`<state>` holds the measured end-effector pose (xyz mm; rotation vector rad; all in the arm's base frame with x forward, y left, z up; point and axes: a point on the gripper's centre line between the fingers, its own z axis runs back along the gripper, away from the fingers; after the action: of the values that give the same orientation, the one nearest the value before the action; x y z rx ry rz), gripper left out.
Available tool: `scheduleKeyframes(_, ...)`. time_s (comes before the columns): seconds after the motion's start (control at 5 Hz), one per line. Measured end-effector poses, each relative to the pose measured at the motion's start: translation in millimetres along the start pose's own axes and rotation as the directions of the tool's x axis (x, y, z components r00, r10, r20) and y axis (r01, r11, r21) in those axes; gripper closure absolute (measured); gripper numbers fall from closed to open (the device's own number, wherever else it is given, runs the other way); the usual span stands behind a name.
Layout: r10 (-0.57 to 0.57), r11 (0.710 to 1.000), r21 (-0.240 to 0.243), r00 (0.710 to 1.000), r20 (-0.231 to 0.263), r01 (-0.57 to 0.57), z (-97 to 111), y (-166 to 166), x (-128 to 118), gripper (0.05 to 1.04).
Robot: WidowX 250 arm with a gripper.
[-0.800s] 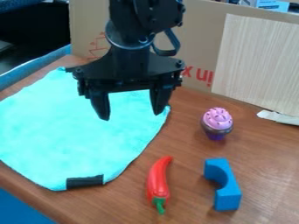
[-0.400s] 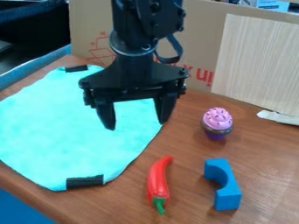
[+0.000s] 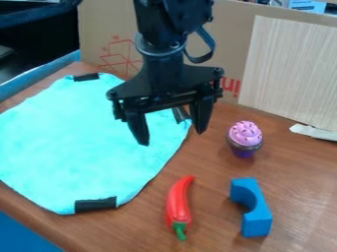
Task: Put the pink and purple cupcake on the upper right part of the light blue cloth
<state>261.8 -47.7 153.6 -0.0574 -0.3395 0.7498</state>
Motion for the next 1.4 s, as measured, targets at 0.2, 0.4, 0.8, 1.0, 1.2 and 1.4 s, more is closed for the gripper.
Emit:
scheduleKeyframes(0.2,0.02,0.999,-0.032,1.0,0.016,-0.019,-3.2,-7.7,1.4,0.083)
scheduleKeyframes(0.4,0.031,0.998,-0.053,0.999,0.01,-0.031,-13.2,-16.4,0.7,0.083)
scheduleKeyframes(0.8,0.099,0.992,-0.079,0.995,0.018,-0.097,-37.2,-48.4,11.5,0.083)
scheduleKeyframes(1.0,0.118,0.99,-0.074,0.993,0.023,-0.116,-48.6,-65.3,13.3,0.083)
scheduleKeyframes(1.2,0.145,0.987,-0.073,0.989,0.038,-0.142,-57.8,-82.9,16.8,0.083)
scheduleKeyframes(1.4,0.173,0.983,-0.067,0.983,0.053,-0.17,-70.5,-96.9,20.0,0.083)
